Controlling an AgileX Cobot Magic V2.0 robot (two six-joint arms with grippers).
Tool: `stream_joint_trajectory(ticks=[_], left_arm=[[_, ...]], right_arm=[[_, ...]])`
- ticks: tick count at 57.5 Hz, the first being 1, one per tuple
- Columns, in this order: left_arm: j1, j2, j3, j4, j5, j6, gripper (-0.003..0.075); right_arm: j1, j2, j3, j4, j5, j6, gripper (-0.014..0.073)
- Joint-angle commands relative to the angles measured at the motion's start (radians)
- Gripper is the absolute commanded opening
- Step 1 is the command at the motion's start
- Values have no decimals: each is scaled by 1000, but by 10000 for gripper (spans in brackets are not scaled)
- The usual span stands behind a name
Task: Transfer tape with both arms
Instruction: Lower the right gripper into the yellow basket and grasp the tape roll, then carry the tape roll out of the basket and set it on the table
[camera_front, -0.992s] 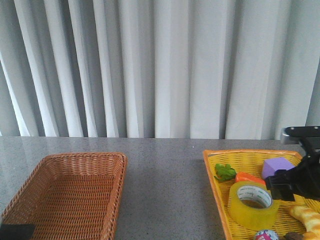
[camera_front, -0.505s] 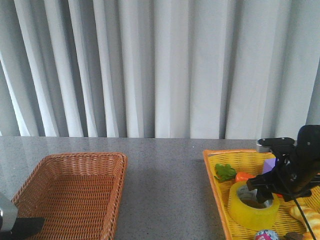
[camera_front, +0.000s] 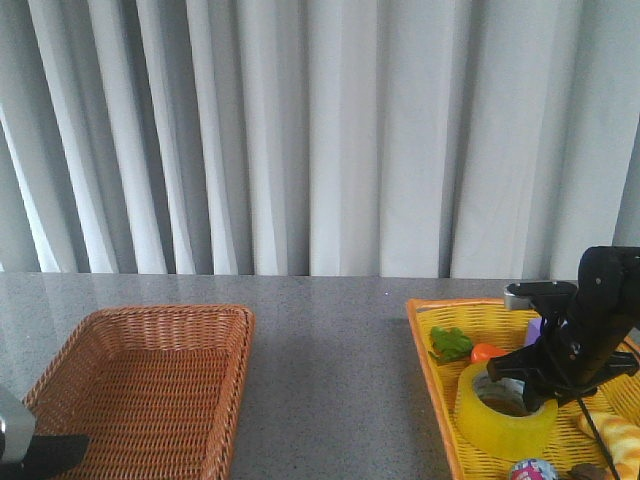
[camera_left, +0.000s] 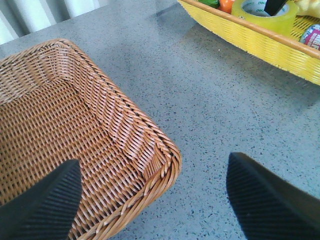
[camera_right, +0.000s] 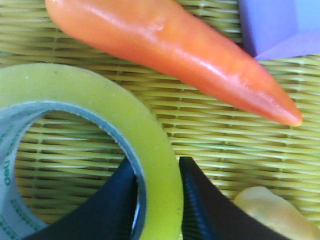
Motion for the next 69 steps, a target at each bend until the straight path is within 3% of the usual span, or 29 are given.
stream_joint_trajectory(ticks=[1, 15, 26, 38, 55, 69], left_arm=[[-5, -6, -35, -15, -79, -4, 580], [-5, -6, -35, -15, -79, -4, 580], [-5, -6, -35, -15, -79, -4, 580], [-5, -6, -35, -15, -78, -4, 580], [-5, -6, -35, -15, -77, -4, 580], [-5, -6, -35, -15, -77, -4, 580]], right_arm=[[-3, -64, -38, 9, -19, -5, 109], [-2, -150, -55, 16, 9, -20, 115], [3, -260, -55, 140, 10, -111, 118], [145, -331, -57, 252, -45, -213, 125], [412, -212, -121, 141, -125, -193, 132], [466, -86, -189, -38, -76, -114, 137]])
